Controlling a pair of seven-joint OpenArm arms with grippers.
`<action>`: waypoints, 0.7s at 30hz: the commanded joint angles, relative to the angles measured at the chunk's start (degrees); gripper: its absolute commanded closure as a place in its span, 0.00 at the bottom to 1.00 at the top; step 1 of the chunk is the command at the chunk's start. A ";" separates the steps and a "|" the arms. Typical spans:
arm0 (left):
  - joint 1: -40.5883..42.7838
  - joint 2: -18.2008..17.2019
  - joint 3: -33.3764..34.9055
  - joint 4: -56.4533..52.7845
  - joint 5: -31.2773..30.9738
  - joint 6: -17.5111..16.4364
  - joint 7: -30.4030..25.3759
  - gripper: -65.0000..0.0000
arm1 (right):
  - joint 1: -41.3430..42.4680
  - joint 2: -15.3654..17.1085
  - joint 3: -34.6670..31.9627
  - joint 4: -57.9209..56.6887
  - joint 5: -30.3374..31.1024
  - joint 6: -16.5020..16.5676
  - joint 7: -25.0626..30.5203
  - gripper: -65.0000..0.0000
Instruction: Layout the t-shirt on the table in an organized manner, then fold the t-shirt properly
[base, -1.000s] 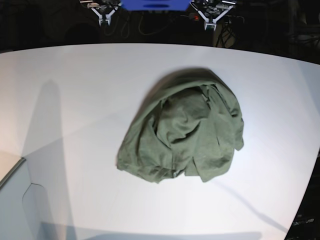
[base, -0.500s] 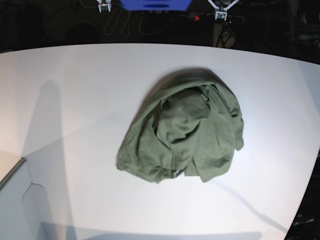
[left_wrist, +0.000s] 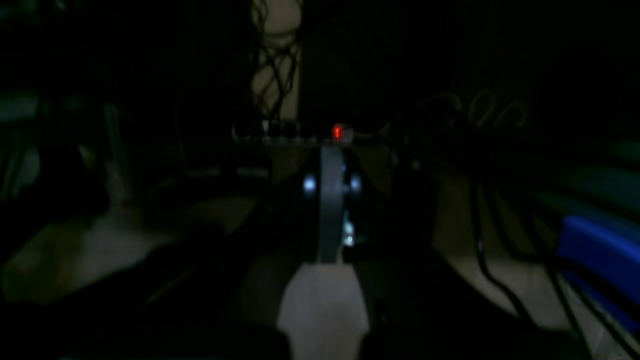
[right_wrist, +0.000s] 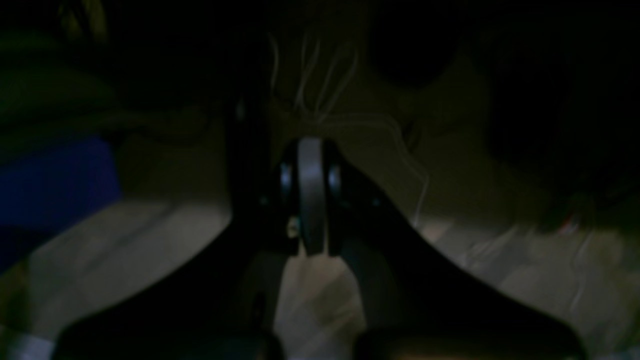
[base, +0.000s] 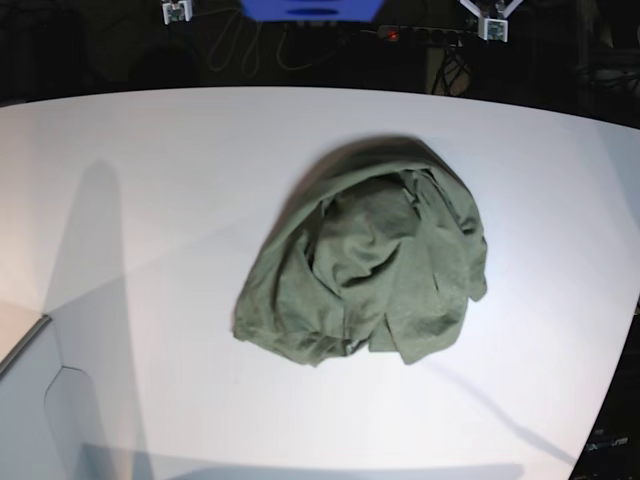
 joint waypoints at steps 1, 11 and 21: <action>2.27 -1.04 -0.01 3.51 -0.34 -0.49 -1.40 1.00 | -2.80 0.87 0.06 3.29 0.16 0.14 1.17 1.00; 10.71 -9.39 -0.19 26.28 -7.28 -0.14 -1.40 1.00 | -14.06 1.40 5.86 33.18 0.16 0.14 1.17 1.00; 2.71 -10.18 -9.33 31.20 -16.16 -0.49 -1.40 0.94 | -5.00 1.31 8.59 41.01 0.16 0.14 -1.56 1.00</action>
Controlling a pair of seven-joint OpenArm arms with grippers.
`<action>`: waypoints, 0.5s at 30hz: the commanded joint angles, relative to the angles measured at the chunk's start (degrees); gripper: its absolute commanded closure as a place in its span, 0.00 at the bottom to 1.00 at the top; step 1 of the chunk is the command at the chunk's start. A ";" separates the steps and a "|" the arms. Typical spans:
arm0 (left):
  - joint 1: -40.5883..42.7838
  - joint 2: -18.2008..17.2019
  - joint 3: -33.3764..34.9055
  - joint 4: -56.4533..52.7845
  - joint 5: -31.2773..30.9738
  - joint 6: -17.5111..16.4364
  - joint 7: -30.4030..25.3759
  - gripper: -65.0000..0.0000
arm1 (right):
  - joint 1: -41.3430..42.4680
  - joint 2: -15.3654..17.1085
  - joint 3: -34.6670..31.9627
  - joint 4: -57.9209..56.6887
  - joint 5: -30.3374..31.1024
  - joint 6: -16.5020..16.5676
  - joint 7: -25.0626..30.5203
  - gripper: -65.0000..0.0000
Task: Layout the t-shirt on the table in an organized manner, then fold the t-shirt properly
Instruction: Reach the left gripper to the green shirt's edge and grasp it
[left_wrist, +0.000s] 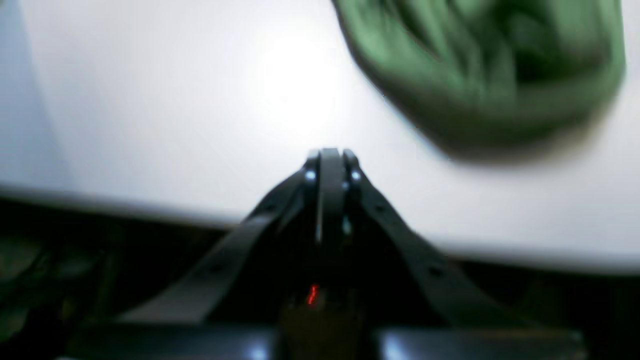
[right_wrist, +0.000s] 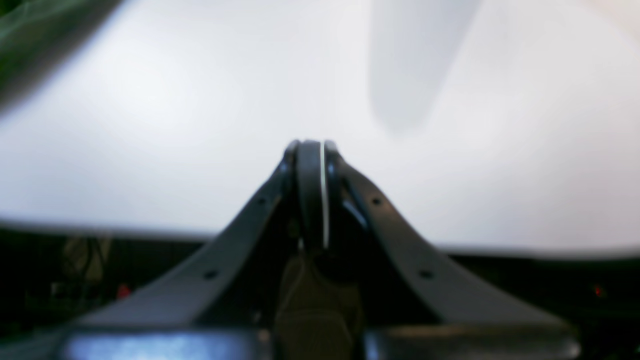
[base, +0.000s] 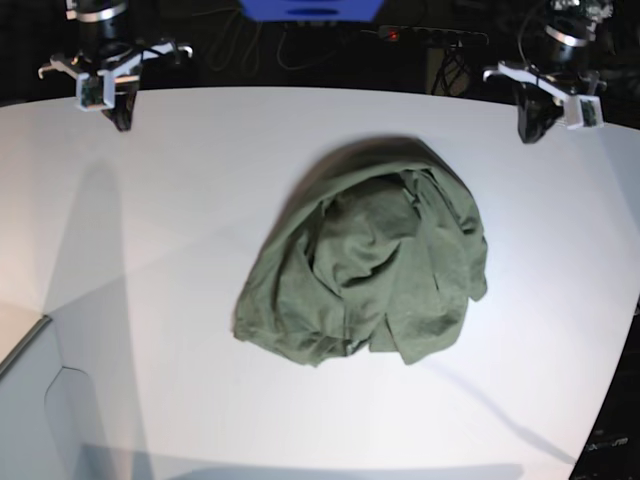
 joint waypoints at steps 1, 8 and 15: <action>-1.28 -0.52 -1.05 0.64 -0.78 0.21 -1.64 0.88 | 0.51 0.20 0.02 1.32 0.01 -0.01 -1.20 1.00; -13.41 1.06 -1.75 -6.65 -5.44 0.21 -1.64 0.58 | 7.55 0.20 -0.16 2.64 0.01 0.08 -12.45 0.98; -29.59 5.02 -0.35 -22.39 -6.67 0.12 1.09 0.57 | 9.92 0.20 -0.16 2.55 0.01 0.08 -12.98 0.63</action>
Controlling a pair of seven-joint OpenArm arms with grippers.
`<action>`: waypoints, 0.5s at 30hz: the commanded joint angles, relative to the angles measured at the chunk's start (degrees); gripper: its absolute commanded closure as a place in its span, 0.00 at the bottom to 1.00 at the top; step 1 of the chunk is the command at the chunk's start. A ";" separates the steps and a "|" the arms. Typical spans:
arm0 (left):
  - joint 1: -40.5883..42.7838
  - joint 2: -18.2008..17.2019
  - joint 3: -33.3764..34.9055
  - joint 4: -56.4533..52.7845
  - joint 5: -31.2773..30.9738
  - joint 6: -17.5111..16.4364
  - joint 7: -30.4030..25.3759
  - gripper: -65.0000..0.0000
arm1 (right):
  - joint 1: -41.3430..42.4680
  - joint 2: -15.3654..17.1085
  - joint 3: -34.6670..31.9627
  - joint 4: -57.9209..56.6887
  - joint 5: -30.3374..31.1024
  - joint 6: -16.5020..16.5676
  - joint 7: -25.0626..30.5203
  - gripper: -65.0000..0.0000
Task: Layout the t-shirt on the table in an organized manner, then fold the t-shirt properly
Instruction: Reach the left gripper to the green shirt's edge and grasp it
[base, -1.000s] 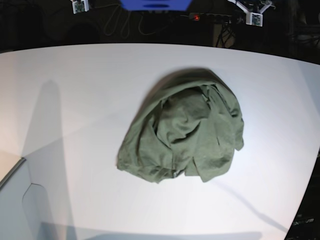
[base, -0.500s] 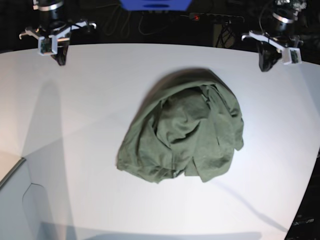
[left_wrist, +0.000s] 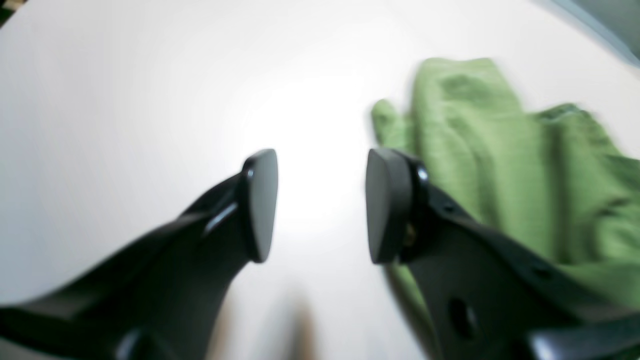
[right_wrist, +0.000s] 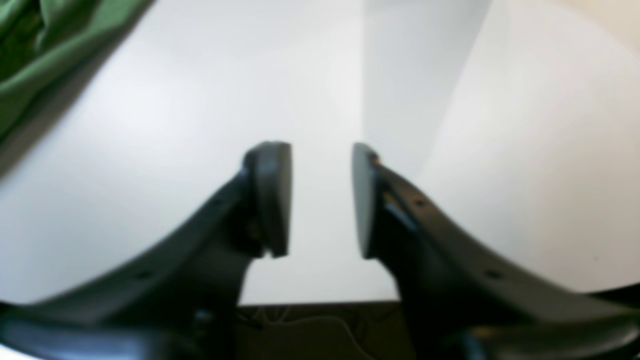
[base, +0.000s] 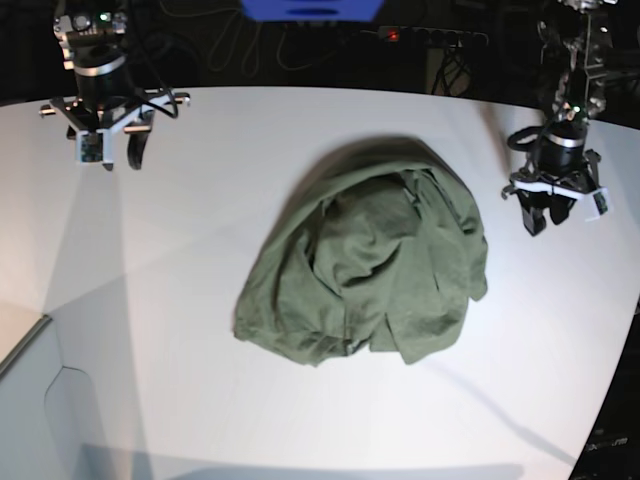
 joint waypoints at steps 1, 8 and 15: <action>-2.89 -0.05 0.05 -0.48 0.11 -0.53 -0.35 0.57 | -0.35 0.31 0.13 1.02 0.01 -0.01 1.20 0.60; -12.91 3.47 0.31 -10.59 0.46 -0.62 3.78 0.49 | 0.18 0.31 0.04 0.76 0.01 -0.01 1.29 0.59; -18.36 3.82 7.43 -17.18 0.46 -0.62 3.78 0.49 | 0.44 0.13 0.04 0.67 0.01 -0.01 1.29 0.59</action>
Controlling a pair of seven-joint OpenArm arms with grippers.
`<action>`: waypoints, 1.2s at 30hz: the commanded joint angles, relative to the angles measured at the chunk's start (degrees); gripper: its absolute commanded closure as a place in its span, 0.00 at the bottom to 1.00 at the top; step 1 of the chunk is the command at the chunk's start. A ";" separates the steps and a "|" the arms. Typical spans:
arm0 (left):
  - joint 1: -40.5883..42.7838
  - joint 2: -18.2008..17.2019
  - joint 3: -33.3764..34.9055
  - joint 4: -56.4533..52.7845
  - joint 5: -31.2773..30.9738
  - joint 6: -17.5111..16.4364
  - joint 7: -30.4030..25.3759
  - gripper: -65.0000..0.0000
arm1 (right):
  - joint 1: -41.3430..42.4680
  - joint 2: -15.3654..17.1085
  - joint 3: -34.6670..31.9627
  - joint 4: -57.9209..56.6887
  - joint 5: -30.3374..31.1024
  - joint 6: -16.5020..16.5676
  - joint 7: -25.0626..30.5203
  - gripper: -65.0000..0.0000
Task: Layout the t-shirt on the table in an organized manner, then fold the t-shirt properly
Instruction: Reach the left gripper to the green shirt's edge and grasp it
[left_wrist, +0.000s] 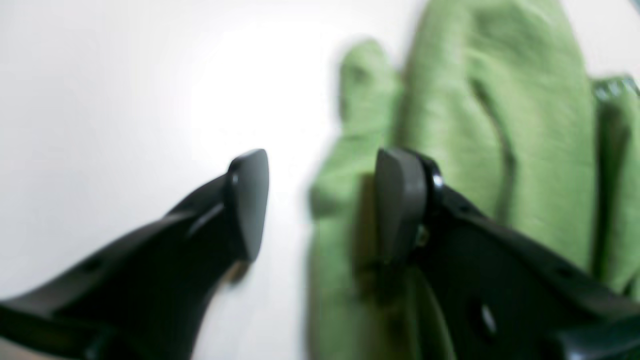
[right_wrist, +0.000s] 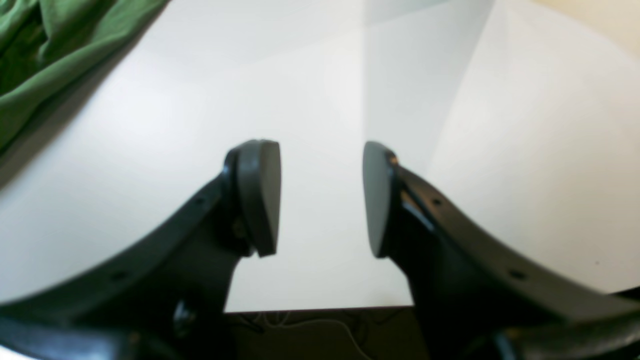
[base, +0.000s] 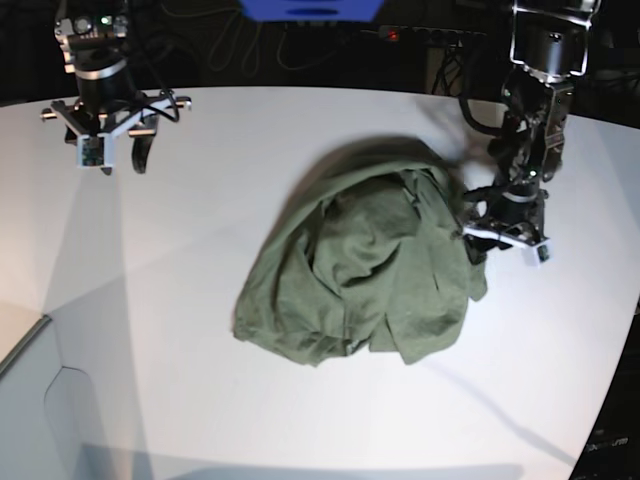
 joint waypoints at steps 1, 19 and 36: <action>-1.51 -0.57 0.11 -0.07 -0.04 -0.16 -1.33 0.50 | -0.22 0.29 0.15 0.84 -0.03 -0.03 1.34 0.59; -0.37 -0.66 1.17 -1.92 -0.66 -0.16 -1.33 1.00 | 3.65 0.46 0.32 0.67 -0.03 -0.03 1.25 0.58; 15.89 -0.40 -13.07 18.92 -0.75 0.01 -1.33 1.00 | 33.81 1.60 -9.08 -6.89 -0.03 11.84 -19.15 0.54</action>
